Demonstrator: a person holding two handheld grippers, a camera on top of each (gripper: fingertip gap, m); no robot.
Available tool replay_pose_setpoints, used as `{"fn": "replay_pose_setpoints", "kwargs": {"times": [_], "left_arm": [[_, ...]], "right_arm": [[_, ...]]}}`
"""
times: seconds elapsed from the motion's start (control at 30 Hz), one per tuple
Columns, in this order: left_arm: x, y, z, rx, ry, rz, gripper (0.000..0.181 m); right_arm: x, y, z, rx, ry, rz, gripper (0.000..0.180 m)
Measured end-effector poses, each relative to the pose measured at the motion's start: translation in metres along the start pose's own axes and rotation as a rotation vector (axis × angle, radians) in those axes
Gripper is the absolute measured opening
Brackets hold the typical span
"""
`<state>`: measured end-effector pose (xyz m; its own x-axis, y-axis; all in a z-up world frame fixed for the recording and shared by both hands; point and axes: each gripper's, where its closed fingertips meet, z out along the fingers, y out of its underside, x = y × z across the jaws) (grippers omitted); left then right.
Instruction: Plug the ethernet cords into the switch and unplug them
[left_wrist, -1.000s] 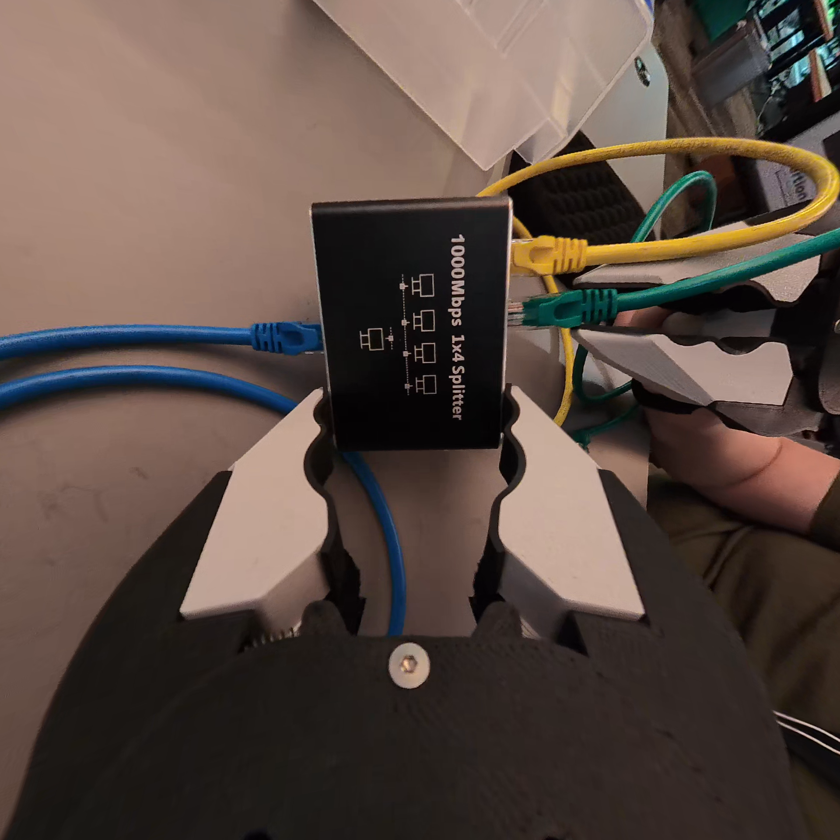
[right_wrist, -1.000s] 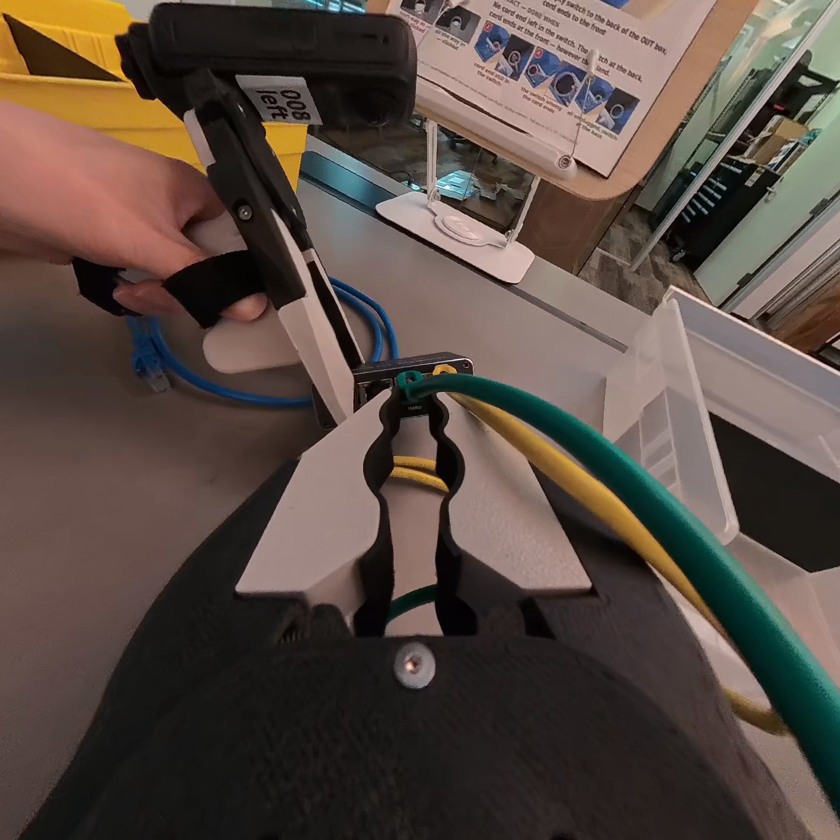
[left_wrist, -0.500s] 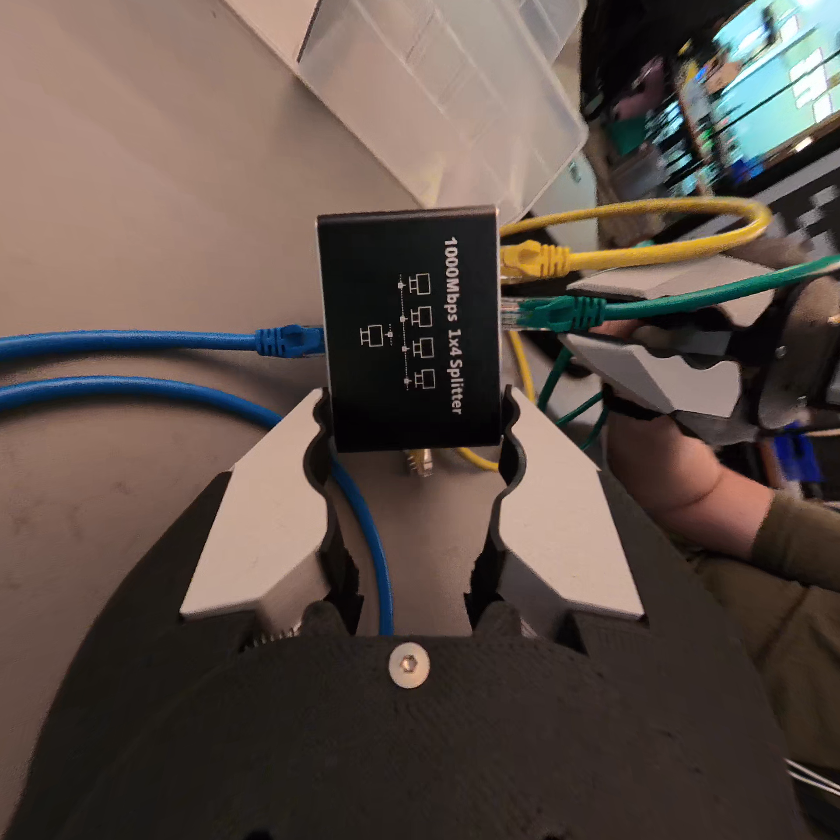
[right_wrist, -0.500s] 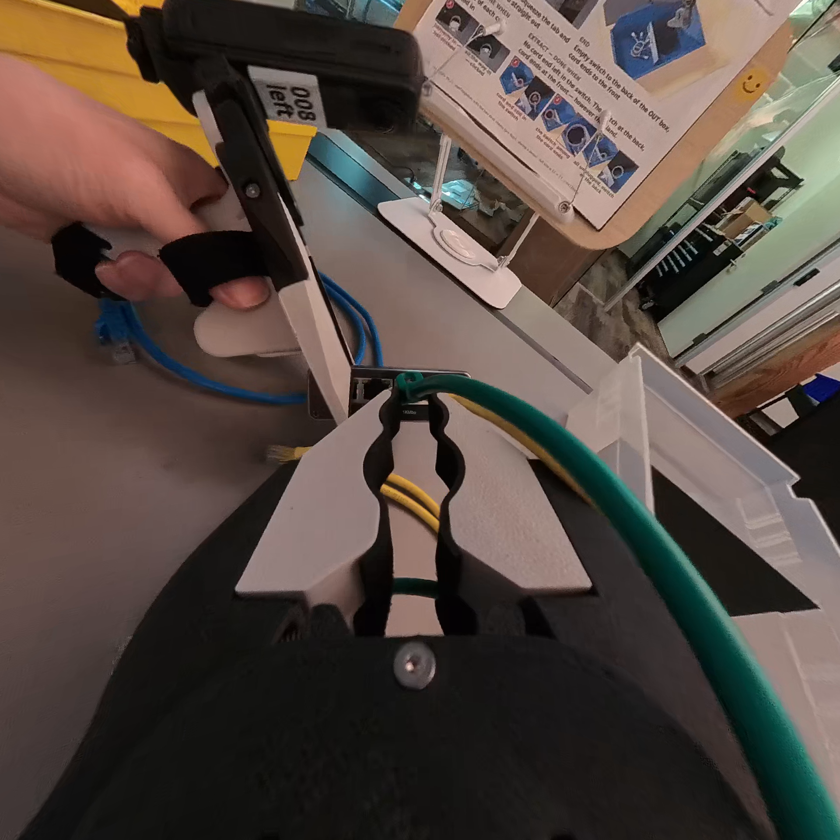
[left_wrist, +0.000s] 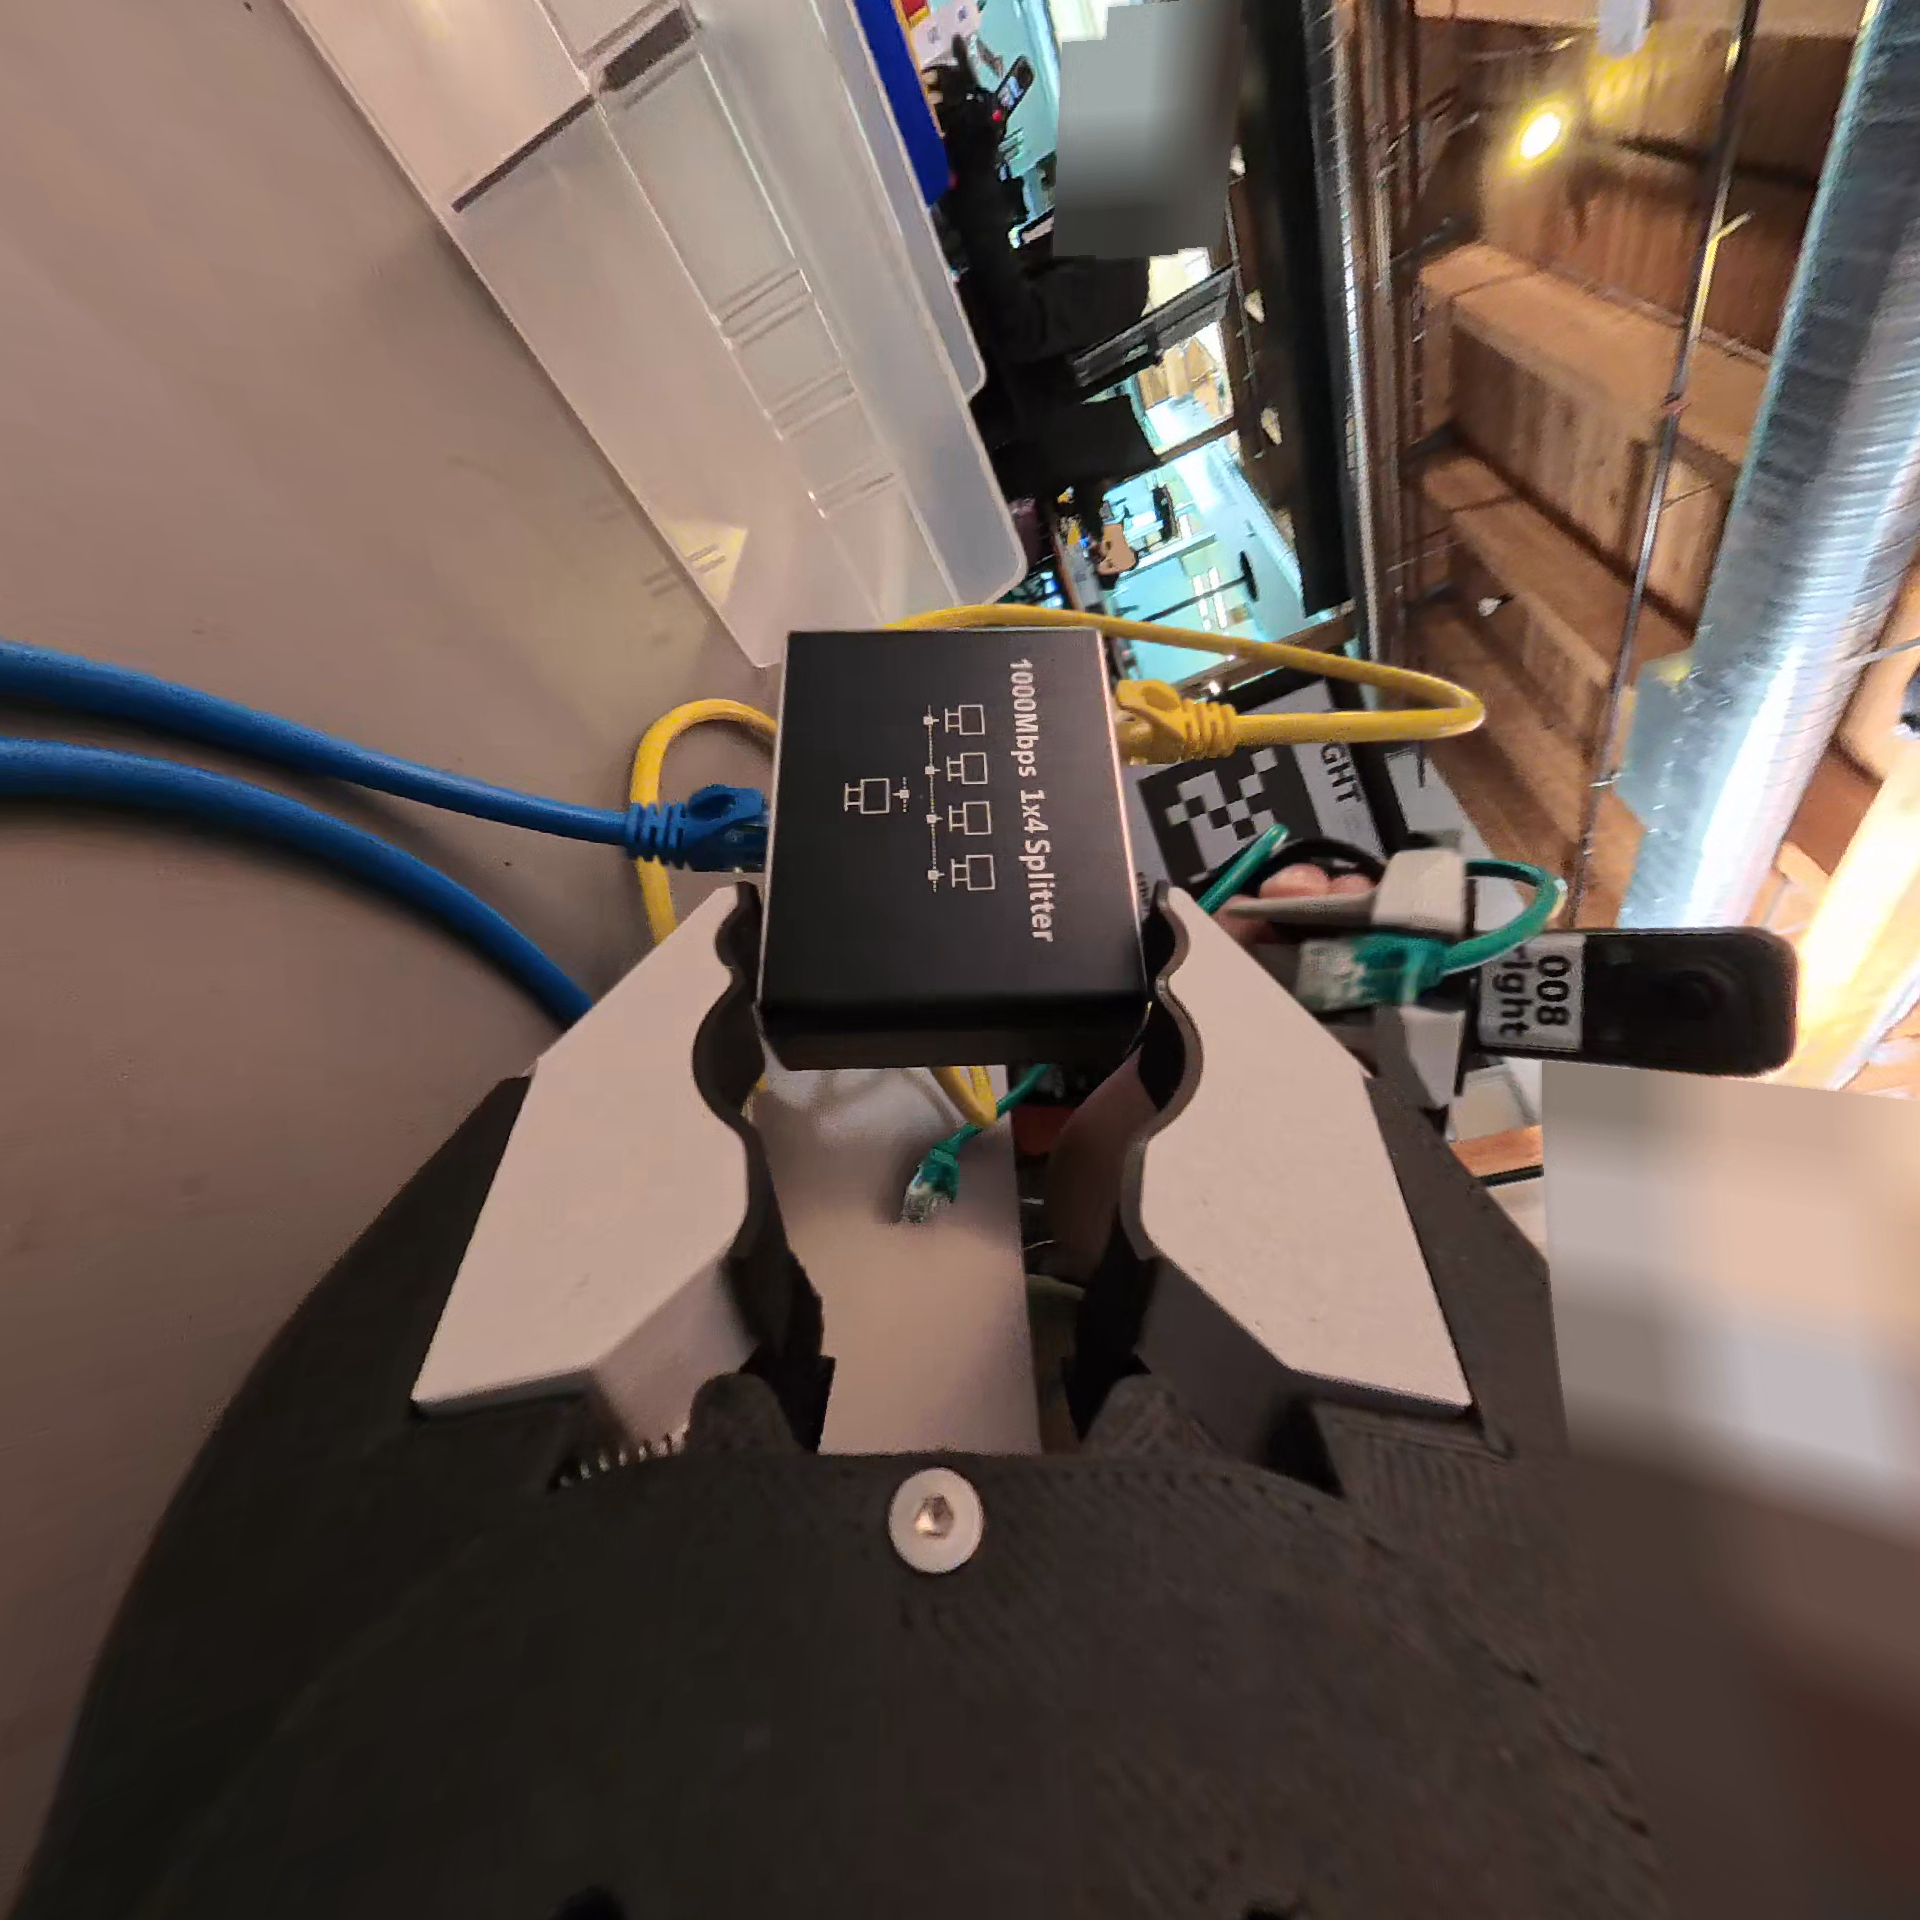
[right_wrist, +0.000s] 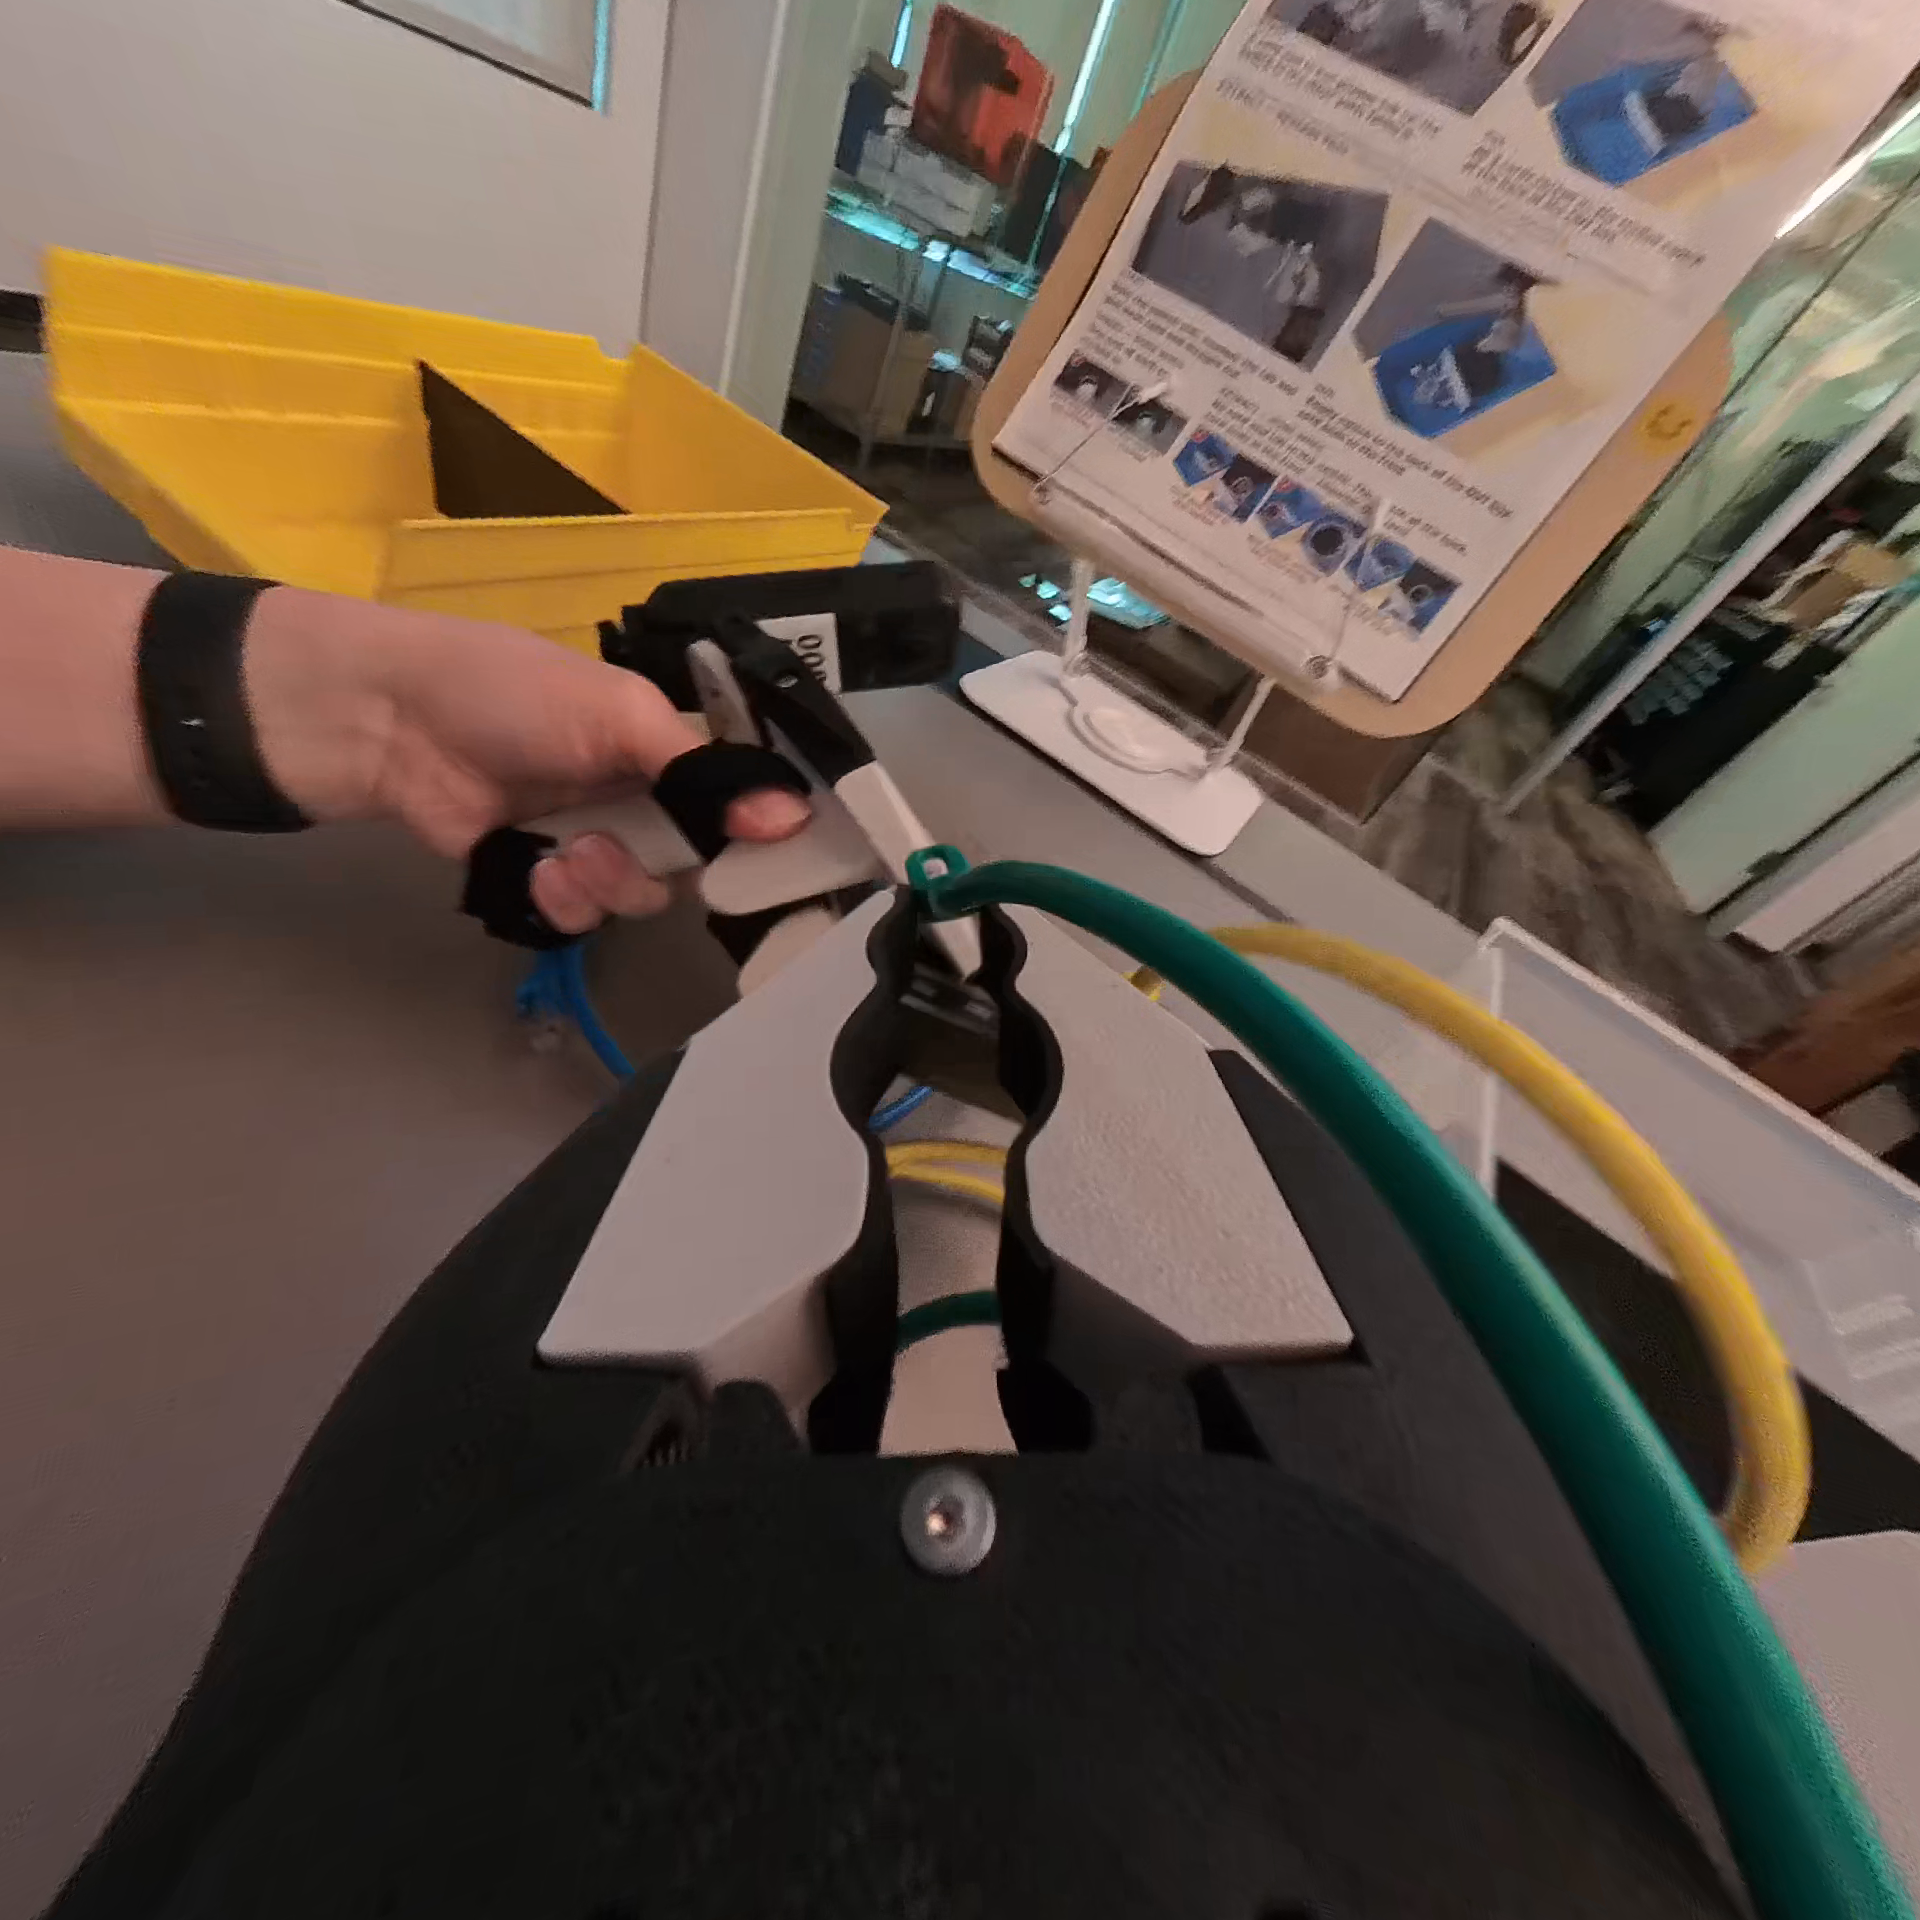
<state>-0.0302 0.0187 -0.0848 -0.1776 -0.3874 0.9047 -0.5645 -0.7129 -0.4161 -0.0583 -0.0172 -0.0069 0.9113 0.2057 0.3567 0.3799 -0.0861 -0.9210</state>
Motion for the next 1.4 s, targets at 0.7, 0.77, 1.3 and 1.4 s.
{"fn": "replay_pose_setpoints", "kwargs": {"times": [0.7,0.77,1.3,1.4], "left_arm": [[0.045,0.0,0.012,0.0,0.006,0.259,0.073],[0.05,0.004,0.017,-0.015,-0.022,0.331,0.073],[0.051,0.019,0.032,-0.1,-0.225,0.593,0.073],[0.048,0.019,0.032,-0.105,-0.252,0.619,0.073]], "right_arm": [[0.04,0.044,-0.009,-0.268,0.263,0.014,0.011],[0.044,0.037,-0.012,-0.245,0.293,-0.013,0.011],[0.04,0.028,-0.023,-0.208,0.338,-0.148,0.011],[0.038,0.028,-0.022,-0.201,0.326,-0.14,0.011]]}}
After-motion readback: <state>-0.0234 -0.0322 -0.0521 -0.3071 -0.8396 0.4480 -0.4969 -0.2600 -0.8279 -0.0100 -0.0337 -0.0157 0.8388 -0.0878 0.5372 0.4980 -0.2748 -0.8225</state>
